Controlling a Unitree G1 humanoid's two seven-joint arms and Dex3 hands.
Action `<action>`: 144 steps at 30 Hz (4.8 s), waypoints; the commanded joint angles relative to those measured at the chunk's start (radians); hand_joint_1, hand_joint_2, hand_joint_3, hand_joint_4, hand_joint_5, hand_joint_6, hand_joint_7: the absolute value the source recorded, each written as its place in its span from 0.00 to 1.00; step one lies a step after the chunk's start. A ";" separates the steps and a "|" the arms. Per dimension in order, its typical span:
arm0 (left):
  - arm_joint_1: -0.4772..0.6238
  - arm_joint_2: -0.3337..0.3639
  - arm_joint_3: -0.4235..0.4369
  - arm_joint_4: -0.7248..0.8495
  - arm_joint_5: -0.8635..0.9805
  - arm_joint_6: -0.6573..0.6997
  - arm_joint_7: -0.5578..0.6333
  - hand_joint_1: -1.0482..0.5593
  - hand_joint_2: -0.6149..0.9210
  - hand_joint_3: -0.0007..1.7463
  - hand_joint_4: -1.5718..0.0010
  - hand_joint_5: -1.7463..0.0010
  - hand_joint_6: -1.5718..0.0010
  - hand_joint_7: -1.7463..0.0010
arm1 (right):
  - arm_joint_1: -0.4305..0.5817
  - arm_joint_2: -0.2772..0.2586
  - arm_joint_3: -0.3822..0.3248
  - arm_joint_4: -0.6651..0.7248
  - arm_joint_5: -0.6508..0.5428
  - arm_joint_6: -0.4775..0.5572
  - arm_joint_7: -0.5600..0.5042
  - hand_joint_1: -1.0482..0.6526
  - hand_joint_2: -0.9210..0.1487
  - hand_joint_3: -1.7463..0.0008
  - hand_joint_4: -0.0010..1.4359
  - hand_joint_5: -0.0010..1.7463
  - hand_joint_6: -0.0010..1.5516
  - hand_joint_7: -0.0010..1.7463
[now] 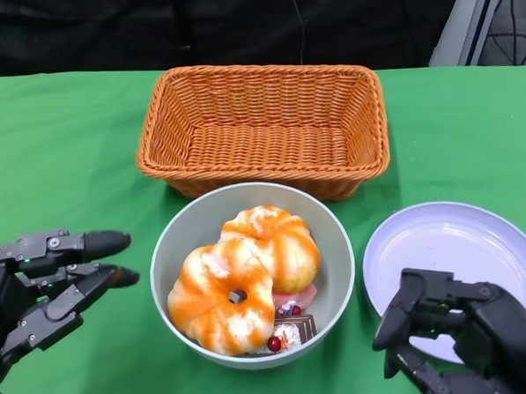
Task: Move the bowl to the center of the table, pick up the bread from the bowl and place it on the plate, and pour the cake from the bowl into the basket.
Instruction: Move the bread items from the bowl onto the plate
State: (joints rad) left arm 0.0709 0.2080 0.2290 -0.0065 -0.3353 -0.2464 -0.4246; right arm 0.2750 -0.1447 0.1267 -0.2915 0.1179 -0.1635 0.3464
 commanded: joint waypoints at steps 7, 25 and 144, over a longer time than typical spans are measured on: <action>-0.017 0.006 0.026 0.052 -0.009 -0.031 -0.013 0.57 1.00 0.18 0.48 0.26 0.37 0.58 | -0.029 -0.107 -0.036 -0.206 -0.007 0.102 0.035 0.52 0.04 0.83 0.40 0.68 0.44 0.39; -0.034 -0.028 0.015 0.094 0.011 -0.022 0.029 0.56 1.00 0.17 0.51 0.26 0.40 0.57 | -0.383 -0.245 0.067 -0.313 -0.398 0.063 0.081 0.30 0.02 1.00 0.39 0.28 0.44 0.03; -0.092 -0.093 -0.005 0.268 0.122 -0.234 0.156 0.56 1.00 0.16 0.46 0.27 0.37 0.59 | -0.950 0.163 0.693 0.787 -1.129 0.245 -0.257 0.46 0.02 1.00 0.58 0.86 0.52 0.03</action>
State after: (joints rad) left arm -0.0186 0.1010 0.2181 0.2562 -0.2146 -0.4687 -0.2742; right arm -0.6864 0.0272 0.8157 0.4755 -1.0194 0.0972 0.0945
